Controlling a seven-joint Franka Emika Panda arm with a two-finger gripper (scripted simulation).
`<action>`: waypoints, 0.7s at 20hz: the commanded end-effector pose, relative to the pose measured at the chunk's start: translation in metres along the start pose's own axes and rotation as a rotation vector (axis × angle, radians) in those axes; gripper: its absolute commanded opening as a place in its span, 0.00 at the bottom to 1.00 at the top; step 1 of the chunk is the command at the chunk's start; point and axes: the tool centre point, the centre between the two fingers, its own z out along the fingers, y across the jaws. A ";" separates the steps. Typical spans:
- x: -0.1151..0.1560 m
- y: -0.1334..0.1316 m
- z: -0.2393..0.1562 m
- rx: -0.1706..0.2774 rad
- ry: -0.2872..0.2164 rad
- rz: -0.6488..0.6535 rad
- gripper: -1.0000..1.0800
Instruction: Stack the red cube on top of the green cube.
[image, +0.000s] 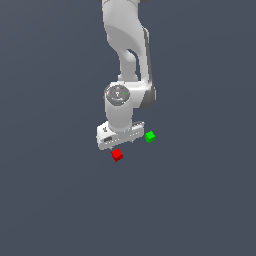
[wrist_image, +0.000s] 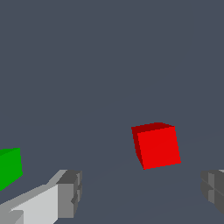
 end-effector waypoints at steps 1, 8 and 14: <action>0.001 0.008 0.006 -0.004 0.007 -0.051 0.96; 0.004 0.024 0.018 -0.010 0.019 -0.146 0.96; 0.006 0.030 0.022 -0.012 0.024 -0.183 0.96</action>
